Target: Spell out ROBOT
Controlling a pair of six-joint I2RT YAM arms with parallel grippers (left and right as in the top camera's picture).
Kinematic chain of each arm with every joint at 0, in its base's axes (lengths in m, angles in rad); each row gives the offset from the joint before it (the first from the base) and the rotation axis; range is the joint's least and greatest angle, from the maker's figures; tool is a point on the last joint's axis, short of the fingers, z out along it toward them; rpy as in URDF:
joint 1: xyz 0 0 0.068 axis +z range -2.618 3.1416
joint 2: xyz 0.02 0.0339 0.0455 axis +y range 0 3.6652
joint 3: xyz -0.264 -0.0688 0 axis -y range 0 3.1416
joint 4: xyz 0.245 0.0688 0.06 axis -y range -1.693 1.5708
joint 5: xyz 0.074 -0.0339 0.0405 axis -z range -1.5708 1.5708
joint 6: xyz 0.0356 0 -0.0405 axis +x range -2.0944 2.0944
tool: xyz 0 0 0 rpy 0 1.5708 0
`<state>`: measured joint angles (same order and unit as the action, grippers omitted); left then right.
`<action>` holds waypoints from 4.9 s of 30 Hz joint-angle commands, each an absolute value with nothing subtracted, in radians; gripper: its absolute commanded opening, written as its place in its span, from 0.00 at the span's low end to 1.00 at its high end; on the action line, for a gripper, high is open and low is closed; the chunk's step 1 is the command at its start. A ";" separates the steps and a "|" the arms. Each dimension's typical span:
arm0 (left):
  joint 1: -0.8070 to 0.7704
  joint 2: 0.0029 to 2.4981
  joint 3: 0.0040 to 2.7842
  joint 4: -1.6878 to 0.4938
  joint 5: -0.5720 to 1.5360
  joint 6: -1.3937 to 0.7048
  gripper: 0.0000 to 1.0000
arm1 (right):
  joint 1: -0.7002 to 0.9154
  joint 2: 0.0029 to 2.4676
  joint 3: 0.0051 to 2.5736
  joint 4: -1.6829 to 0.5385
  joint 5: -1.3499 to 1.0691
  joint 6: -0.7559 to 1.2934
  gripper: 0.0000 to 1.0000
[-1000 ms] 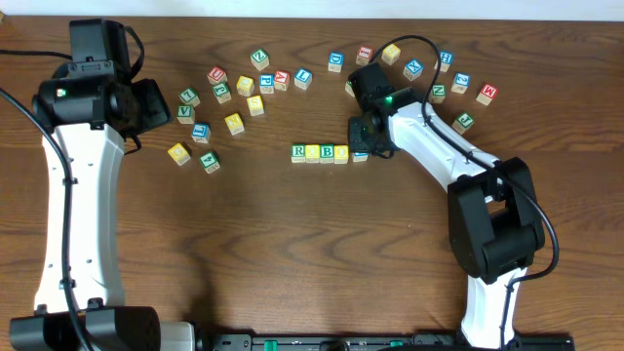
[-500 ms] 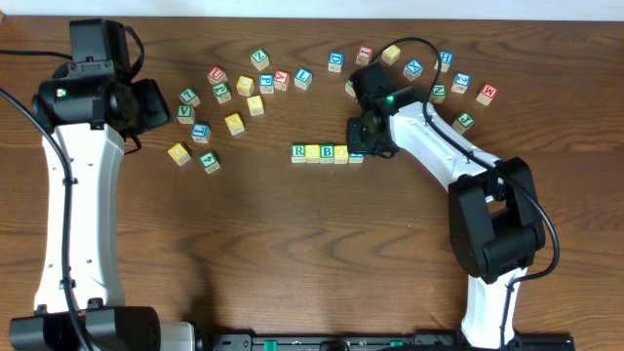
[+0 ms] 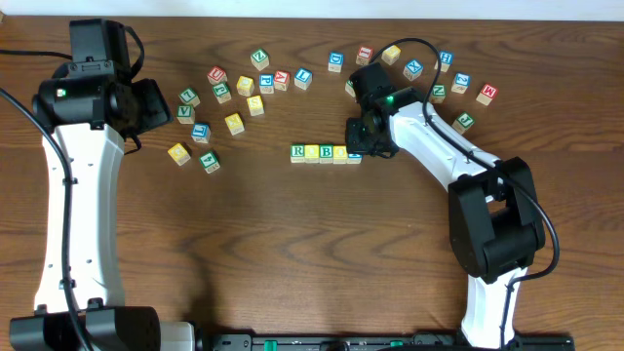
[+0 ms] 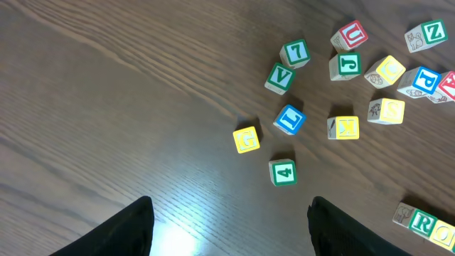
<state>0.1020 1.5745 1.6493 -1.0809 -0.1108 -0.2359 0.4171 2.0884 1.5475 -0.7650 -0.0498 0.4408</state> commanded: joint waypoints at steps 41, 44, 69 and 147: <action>0.106 1.398 1.757 -1.094 -0.071 -0.155 0.99 | 0.252 1.539 1.710 -0.992 0.000 0.263 0.74; 0.106 1.403 1.756 -1.095 -0.064 -0.161 0.99 | 0.235 1.488 1.710 -1.044 0.025 0.257 0.92; 0.106 1.404 1.756 -1.098 -0.064 -0.161 1.00 | 0.233 1.415 1.707 -1.133 0.076 0.252 0.99; 0.106 1.404 1.756 -1.098 -0.163 -0.161 0.98 | 0.006 0.006 0.006 -0.075 -0.007 0.107 0.99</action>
<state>0.1020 1.3991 1.7454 -1.0966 -0.0818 -0.1669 0.0158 0.0162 0.0078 -0.0711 -0.0078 0.1200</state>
